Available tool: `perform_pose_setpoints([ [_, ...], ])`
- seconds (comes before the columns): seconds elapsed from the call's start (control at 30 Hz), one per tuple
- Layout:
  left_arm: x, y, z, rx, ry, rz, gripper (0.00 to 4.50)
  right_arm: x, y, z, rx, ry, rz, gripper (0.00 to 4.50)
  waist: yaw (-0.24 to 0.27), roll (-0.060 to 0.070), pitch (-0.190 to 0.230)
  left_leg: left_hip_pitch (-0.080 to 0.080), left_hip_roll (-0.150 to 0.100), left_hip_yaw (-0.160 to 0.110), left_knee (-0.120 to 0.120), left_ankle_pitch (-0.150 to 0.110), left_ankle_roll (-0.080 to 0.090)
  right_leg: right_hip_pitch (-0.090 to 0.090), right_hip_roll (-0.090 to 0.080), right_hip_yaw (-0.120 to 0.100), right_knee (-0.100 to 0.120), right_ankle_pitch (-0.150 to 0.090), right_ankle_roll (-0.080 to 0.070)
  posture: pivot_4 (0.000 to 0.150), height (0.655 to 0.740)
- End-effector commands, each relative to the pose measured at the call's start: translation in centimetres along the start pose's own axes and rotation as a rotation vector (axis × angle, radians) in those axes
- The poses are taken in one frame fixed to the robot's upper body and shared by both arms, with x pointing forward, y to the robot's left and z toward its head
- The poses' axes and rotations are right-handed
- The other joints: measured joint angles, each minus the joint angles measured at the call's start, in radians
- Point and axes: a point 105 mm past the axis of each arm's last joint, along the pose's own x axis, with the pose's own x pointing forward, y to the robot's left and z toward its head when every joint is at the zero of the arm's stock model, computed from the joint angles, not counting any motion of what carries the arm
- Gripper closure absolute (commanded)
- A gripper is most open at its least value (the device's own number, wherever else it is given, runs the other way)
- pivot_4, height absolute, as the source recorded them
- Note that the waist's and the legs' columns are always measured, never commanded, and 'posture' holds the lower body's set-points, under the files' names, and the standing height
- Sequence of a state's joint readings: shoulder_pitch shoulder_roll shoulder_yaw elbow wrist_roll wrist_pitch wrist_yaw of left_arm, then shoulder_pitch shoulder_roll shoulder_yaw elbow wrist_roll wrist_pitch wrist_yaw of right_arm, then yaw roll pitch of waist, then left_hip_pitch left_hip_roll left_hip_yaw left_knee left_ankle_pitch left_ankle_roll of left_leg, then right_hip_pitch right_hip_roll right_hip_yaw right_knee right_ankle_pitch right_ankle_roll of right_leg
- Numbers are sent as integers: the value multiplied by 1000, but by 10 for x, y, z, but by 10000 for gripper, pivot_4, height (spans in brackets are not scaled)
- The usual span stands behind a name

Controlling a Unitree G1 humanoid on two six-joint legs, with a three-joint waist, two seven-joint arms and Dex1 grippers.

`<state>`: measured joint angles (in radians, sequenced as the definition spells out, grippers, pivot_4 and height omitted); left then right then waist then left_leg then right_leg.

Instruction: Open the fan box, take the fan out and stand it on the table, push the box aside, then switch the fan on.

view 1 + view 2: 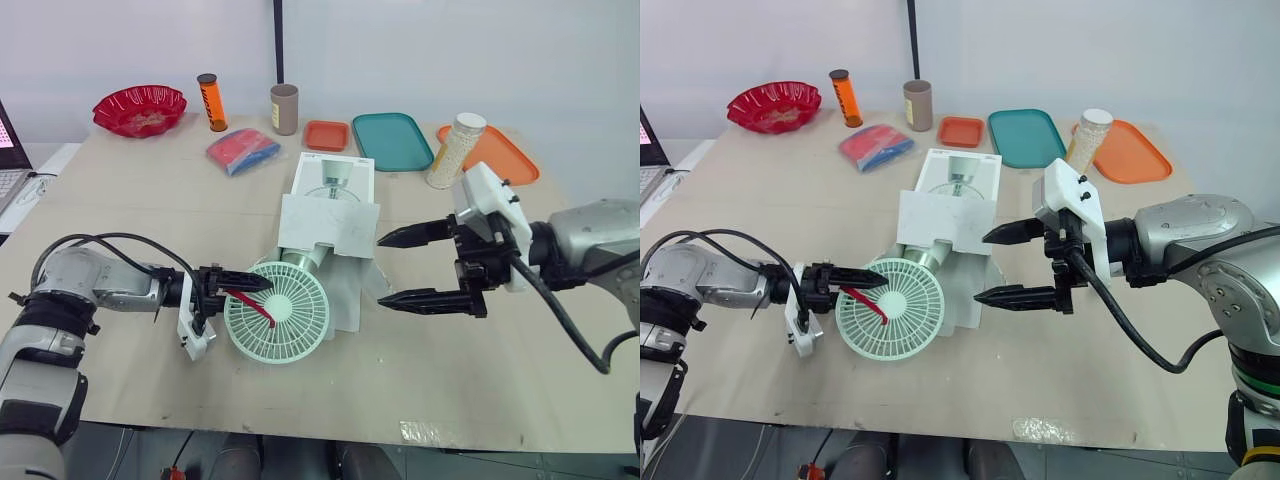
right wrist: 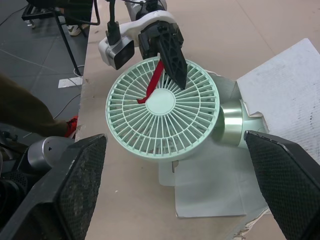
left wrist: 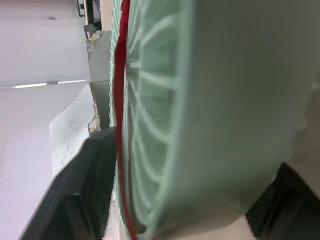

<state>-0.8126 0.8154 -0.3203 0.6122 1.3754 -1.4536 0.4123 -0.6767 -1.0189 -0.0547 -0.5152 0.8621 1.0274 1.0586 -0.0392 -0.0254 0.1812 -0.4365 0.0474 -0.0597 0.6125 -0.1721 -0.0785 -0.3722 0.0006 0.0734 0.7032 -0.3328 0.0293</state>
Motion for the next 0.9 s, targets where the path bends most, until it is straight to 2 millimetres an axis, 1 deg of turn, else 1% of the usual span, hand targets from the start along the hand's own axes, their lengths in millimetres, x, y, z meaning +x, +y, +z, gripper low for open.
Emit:
perform_pose_setpoints([
  [0.03,-5,3,-4,35,9,15,23811,-4,3,5,-38,-2,-9,0,0,0,0,0,0,0,0,0,0,0,0,0,0,0,0,1500,7400],
  [0.17,-6,6,-2,36,-7,50,23811,-3,3,5,-36,-2,-10,0,-1,0,0,0,0,0,0,0,0,0,0,0,1,0,0,1500,7400],
  [0.3,-7,16,1,18,-27,103,24642,-3,4,4,-34,-3,-8,0,-1,0,0,0,0,0,0,0,0,0,0,0,1,0,0,1500,7400],
  [0.43,-7,29,10,0,-89,144,24649,-4,2,5,-34,-5,-18,0,1,0,0,0,0,0,0,0,0,0,0,0,1,0,0,1500,7400],
  [0.53,-9,33,19,-43,-147,147,24649,-5,0,6,-35,-9,-33,0,1,0,0,0,-1,0,0,0,0,0,-1,0,1,0,0,1500,7400],
  [0.6,-13,39,26,-77,-182,169,24649,-6,-3,6,-32,-12,-52,0,1,0,0,0,-1,0,0,0,0,0,-1,0,1,0,0,1500,7400],
  [0.67,-17,46,27,-99,-190,197,24649,-7,-5,7,-28,-19,-65,0,0,0,0,0,0,0,0,0,-1,0,-1,0,1,0,0,1500,7400],
  [0.77,-20,50,29,-136,-199,196,24649,-8,-6,9,-24,-27,-74,0,2,0,0,0,0,0,0,0,-1,0,-1,0,1,0,0,1500,7400],
  [0.9,-25,52,40,-200,-248,143,24649,-11,-14,12,-15,-39,-116,0,0,0,0,0,0,0,2,1,-1,0,-1,0,2,0,0,1500,7400],
])
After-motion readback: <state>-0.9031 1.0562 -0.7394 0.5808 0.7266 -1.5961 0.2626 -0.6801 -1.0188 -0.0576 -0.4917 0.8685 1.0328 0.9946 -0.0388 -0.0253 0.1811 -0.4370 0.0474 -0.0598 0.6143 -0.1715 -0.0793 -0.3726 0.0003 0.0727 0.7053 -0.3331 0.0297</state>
